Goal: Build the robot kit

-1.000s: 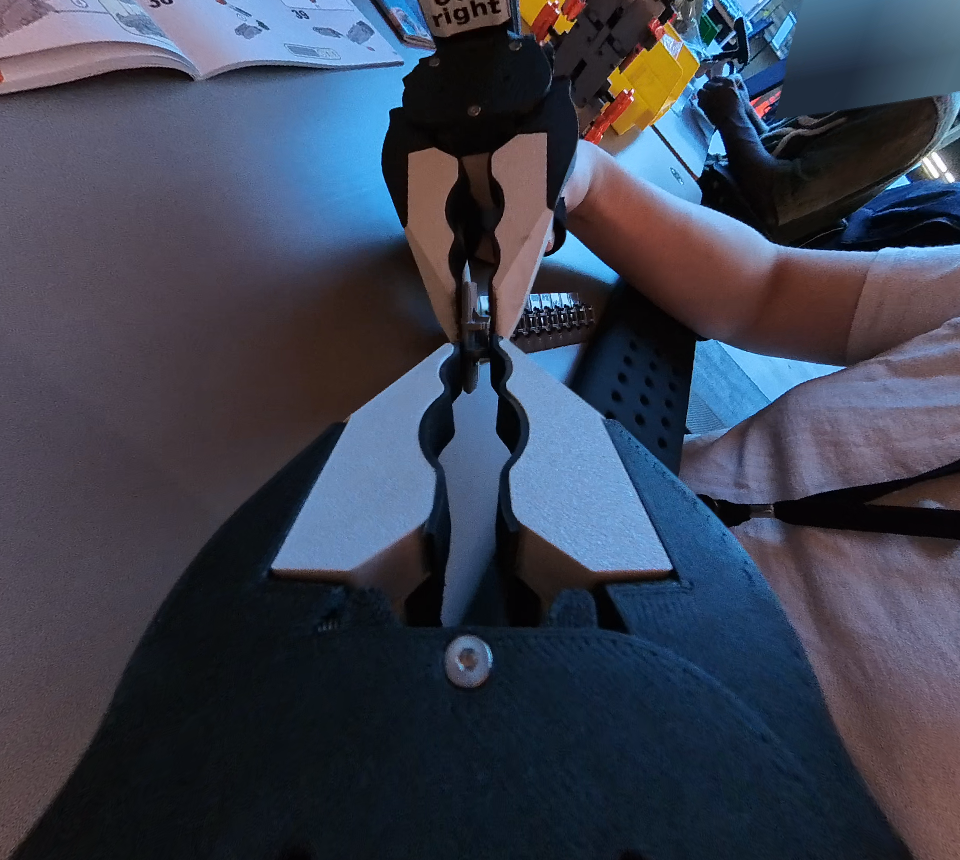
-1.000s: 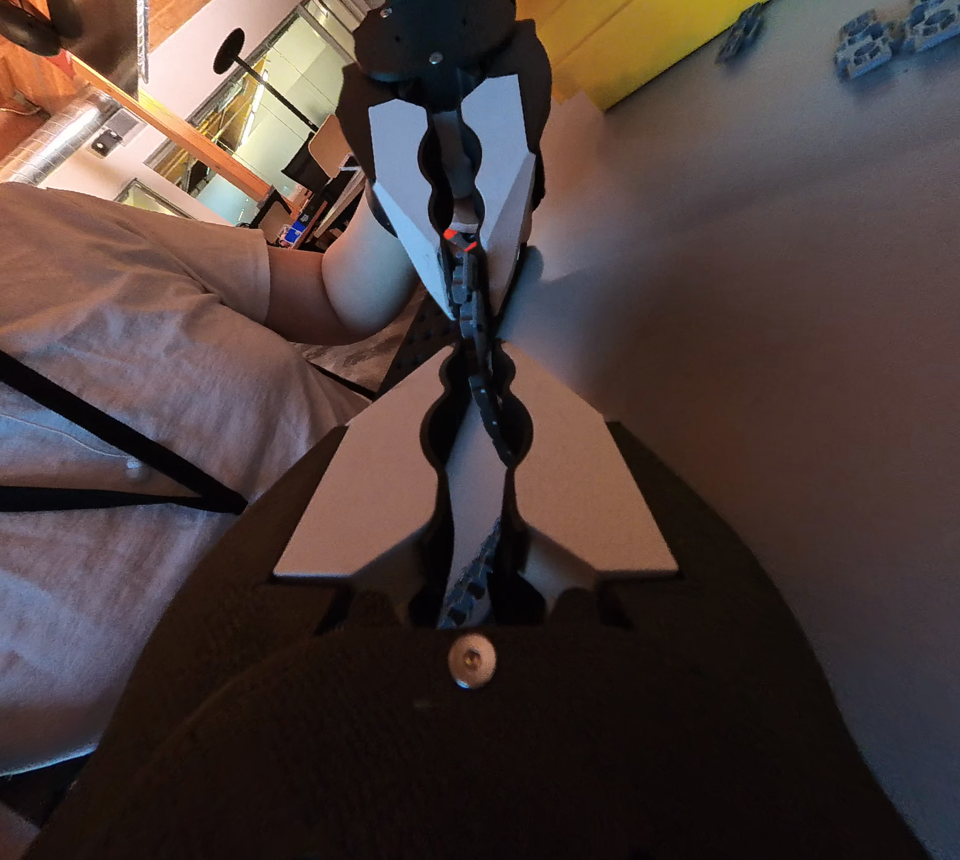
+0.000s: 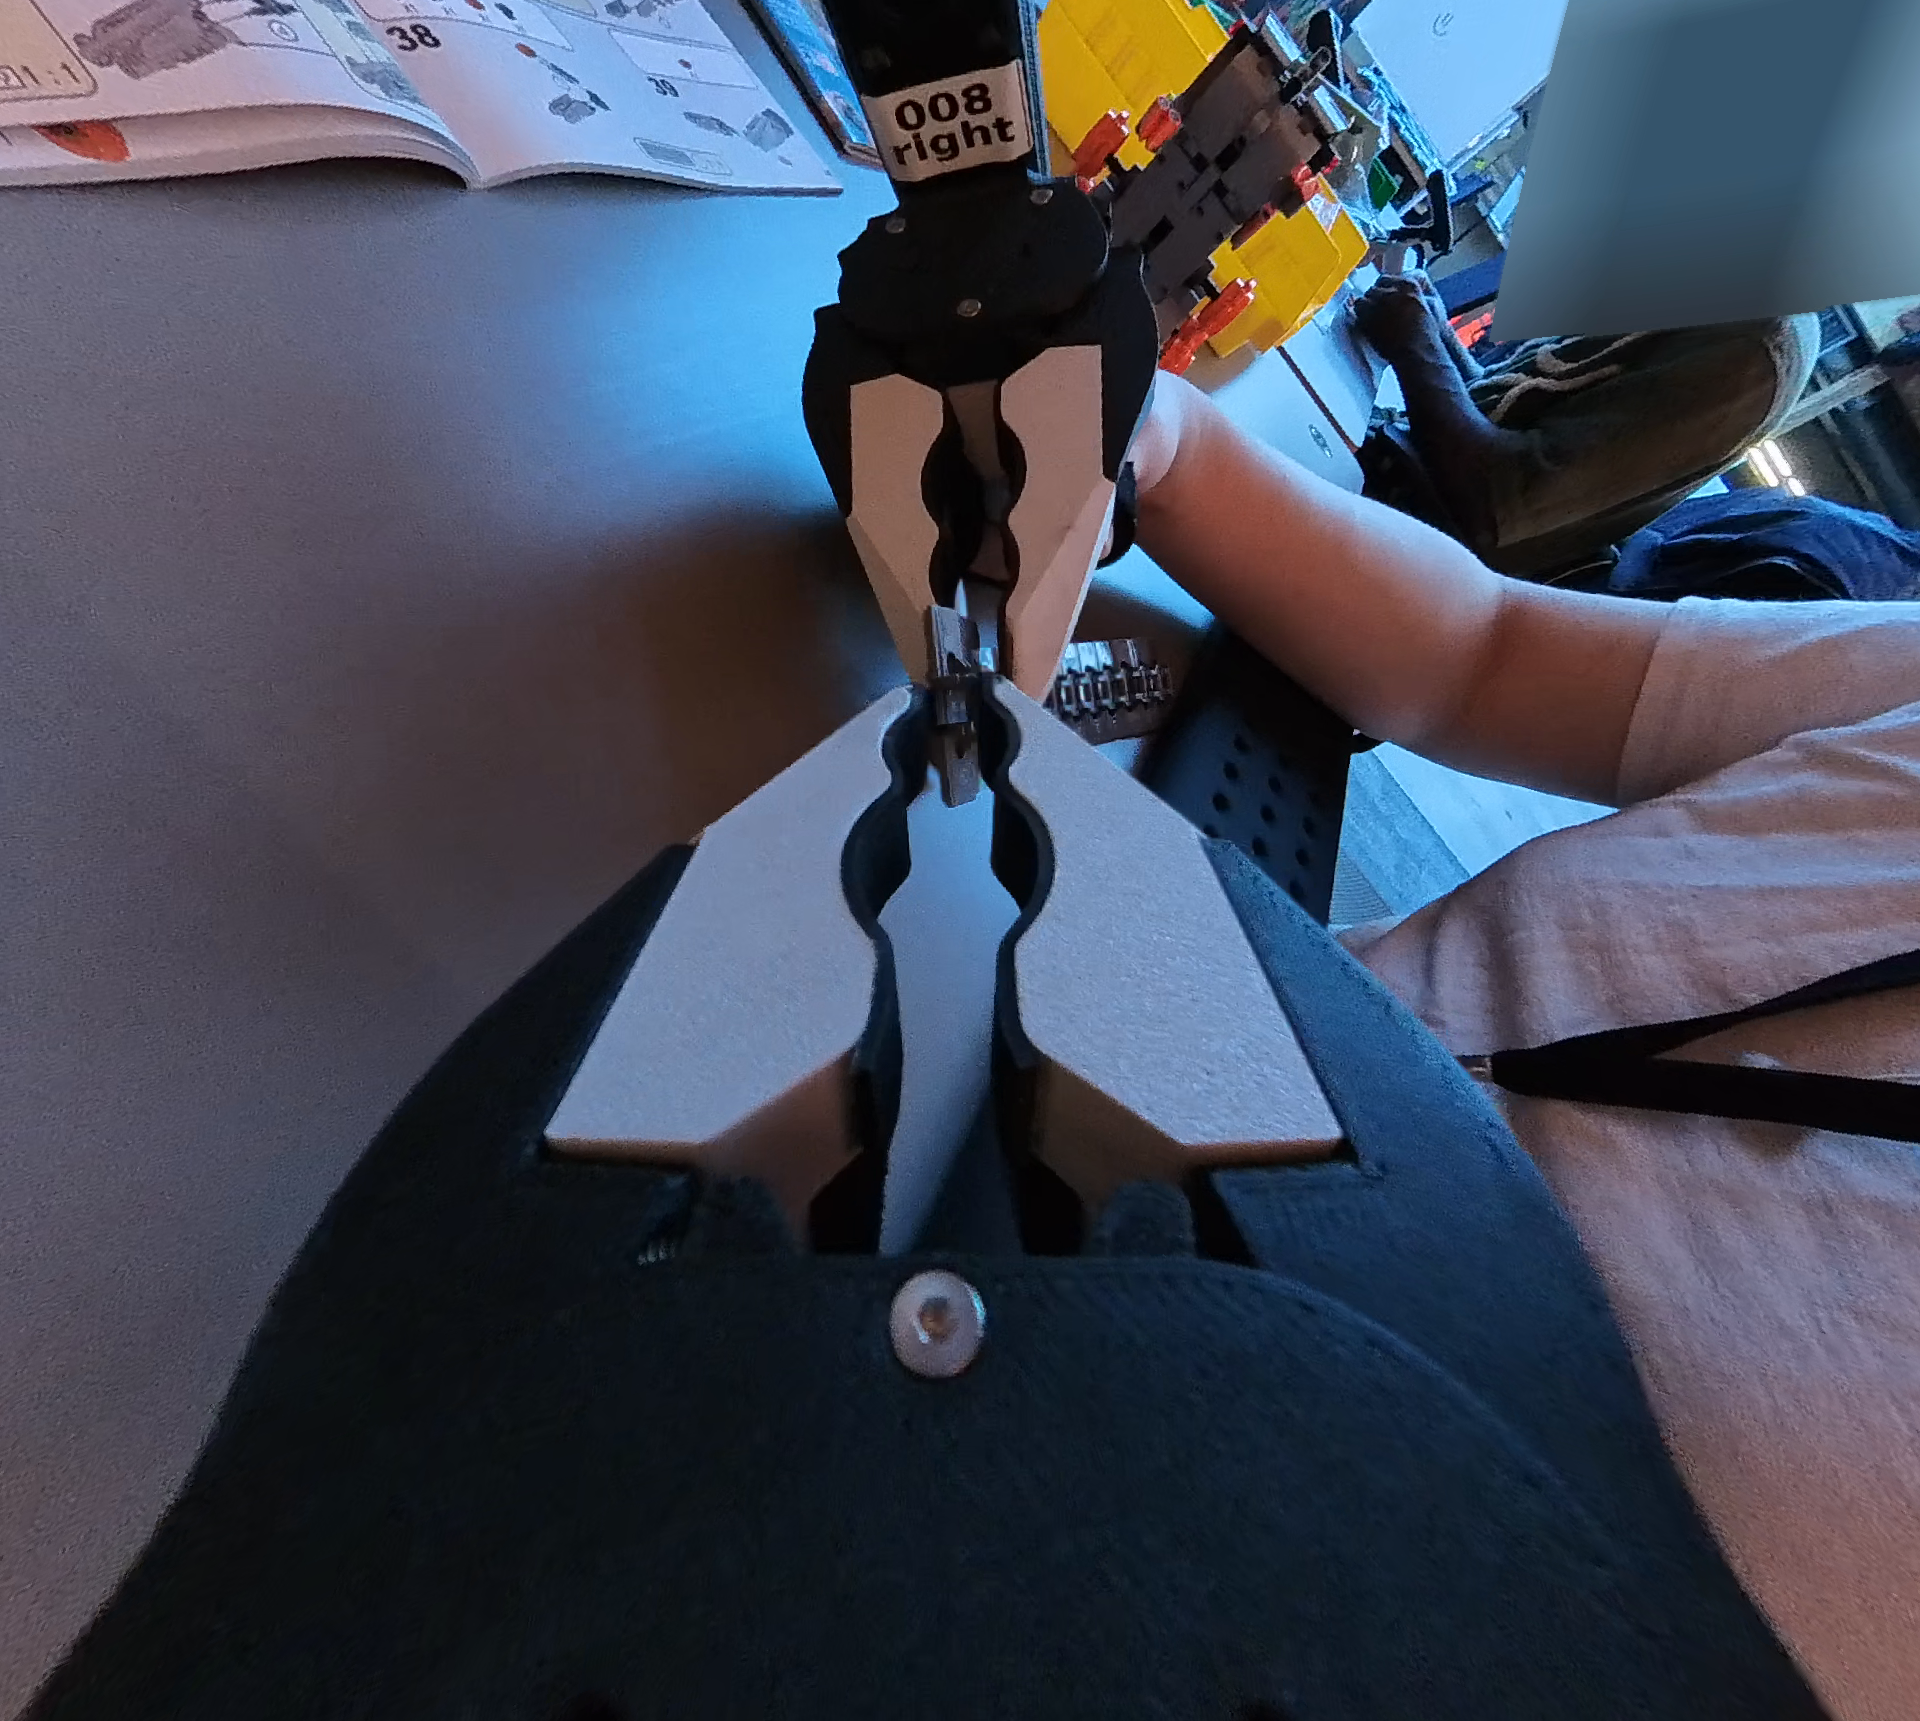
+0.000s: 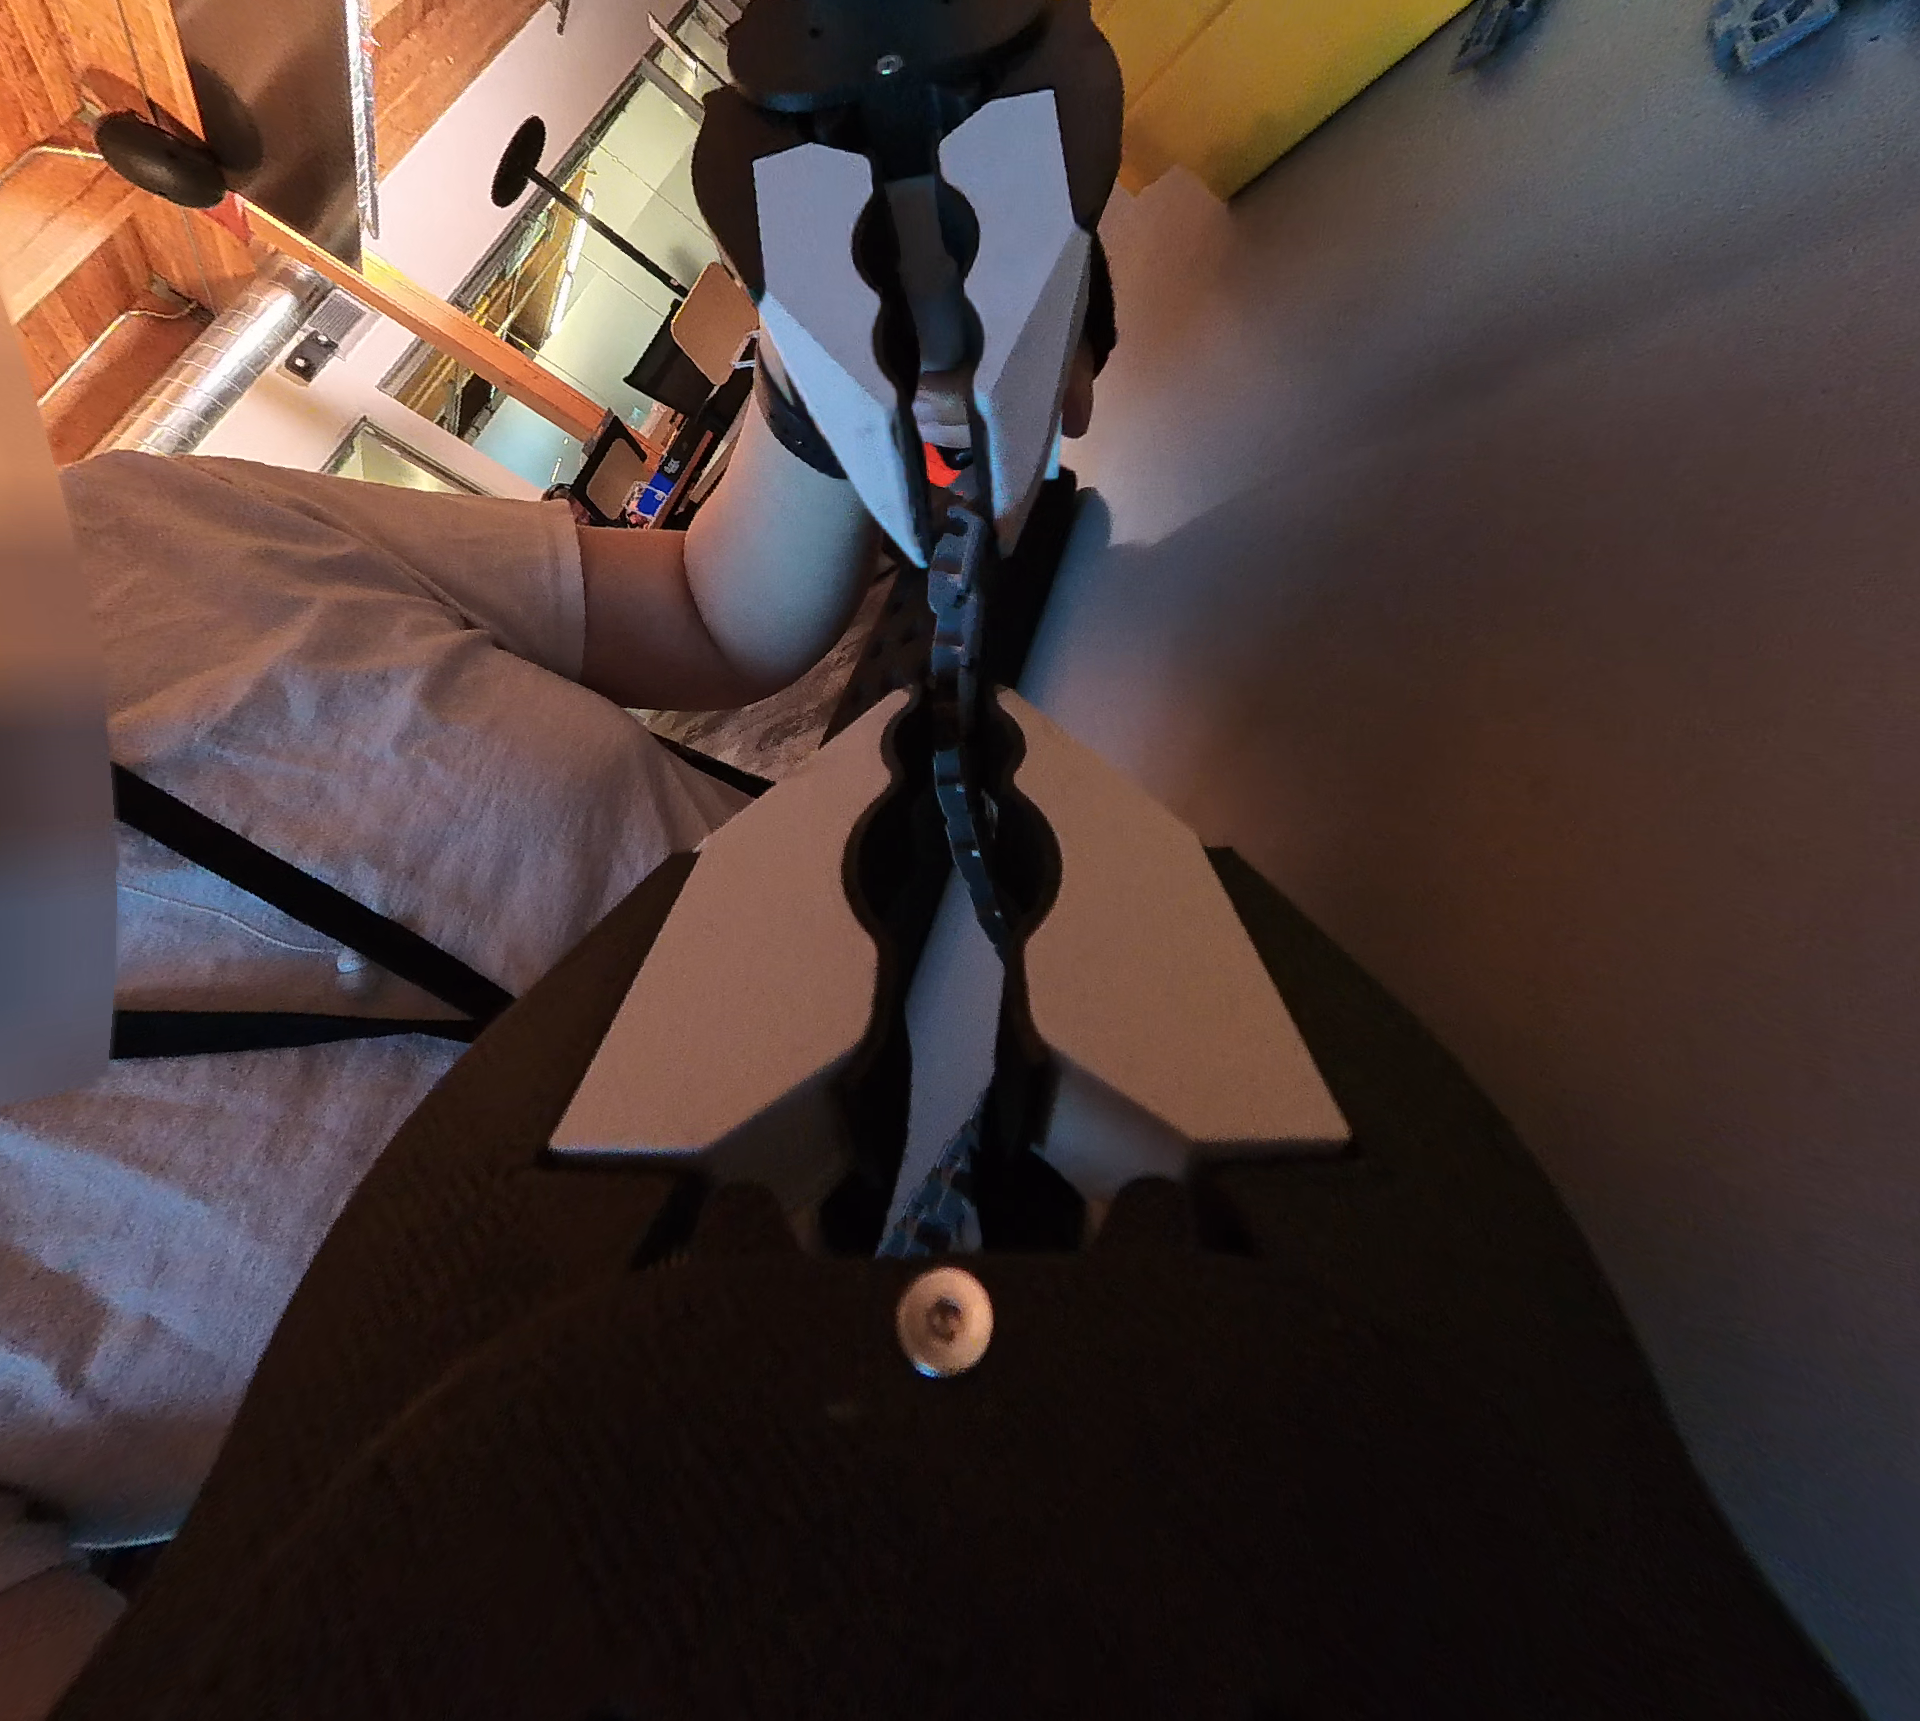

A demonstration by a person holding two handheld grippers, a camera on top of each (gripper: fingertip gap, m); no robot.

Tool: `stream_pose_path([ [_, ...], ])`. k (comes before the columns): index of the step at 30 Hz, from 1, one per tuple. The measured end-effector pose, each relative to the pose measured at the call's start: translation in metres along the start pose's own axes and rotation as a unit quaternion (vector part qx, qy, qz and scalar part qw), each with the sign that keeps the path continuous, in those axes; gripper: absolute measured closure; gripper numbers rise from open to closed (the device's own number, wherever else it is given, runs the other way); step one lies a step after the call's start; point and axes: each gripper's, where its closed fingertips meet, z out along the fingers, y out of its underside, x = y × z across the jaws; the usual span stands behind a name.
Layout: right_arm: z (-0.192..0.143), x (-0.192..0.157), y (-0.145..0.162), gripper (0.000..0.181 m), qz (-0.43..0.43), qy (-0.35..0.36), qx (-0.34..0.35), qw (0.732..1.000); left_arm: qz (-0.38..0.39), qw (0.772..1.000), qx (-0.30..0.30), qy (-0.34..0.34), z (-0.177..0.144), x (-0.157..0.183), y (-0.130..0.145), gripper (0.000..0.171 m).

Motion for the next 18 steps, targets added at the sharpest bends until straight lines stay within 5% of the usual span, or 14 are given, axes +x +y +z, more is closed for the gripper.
stream_pose_path([
  [18,-0.003,0.007,-0.013,0.168,0.067,-0.004,0.052,0.996,0.101,0.988,-0.032,-0.109,-0.002,-0.014,-0.002,0.167],
])
